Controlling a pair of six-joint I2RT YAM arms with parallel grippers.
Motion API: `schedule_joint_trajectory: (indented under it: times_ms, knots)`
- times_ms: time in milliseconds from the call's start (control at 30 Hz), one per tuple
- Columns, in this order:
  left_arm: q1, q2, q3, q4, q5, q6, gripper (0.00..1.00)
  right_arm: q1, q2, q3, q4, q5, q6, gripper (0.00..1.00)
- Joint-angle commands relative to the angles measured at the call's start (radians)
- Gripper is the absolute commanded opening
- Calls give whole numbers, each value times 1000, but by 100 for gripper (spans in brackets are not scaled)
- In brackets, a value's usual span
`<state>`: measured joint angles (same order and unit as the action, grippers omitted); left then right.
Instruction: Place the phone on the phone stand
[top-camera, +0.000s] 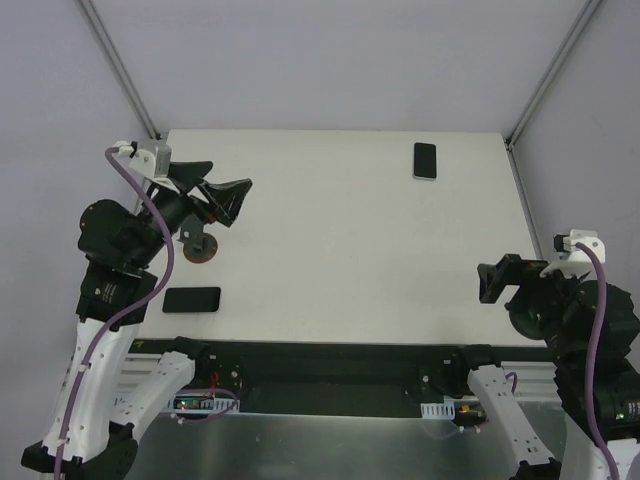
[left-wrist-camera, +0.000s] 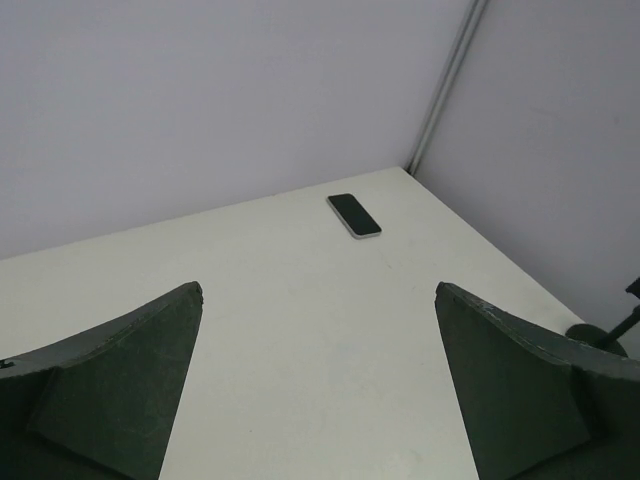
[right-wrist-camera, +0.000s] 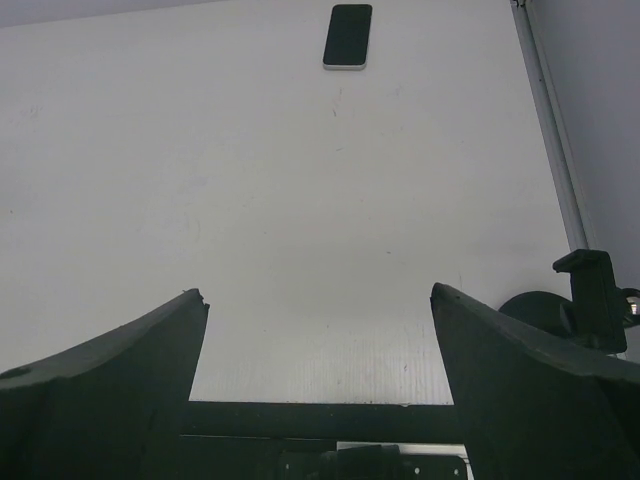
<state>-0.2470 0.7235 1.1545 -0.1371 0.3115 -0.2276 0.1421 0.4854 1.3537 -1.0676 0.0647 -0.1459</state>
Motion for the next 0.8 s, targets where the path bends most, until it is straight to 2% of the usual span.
schedule_joint_trajectory:
  times_ms: [0, 200, 300, 433, 533, 567, 667, 767]
  knots:
    - [8, 82, 27, 67, 185, -45, 99, 4, 13, 10, -58, 44, 37, 96]
    - [5, 126, -67, 68, 219, -44, 99, 5, 44, -66, -74, 141, 100, 96]
    - [2, 146, -96, 70, 210, -68, 99, 5, 108, -119, -78, 155, 137, 96]
    - [3, 188, -79, 70, 281, -95, 99, 5, 174, -154, -78, 214, 268, 96]
    - [-3, 203, -91, 74, 288, -124, 99, 5, 194, -183, -89, 378, 351, 96]
    - [-6, 211, -93, 76, 290, -127, 99, 4, 199, -183, -103, 491, 403, 96]
    - [-12, 215, -93, 77, 299, -137, 99, -24, 231, -162, -169, 669, 498, 96]
    - [-20, 214, -95, 79, 304, -147, 99, -128, 232, -156, -181, 744, 528, 96]
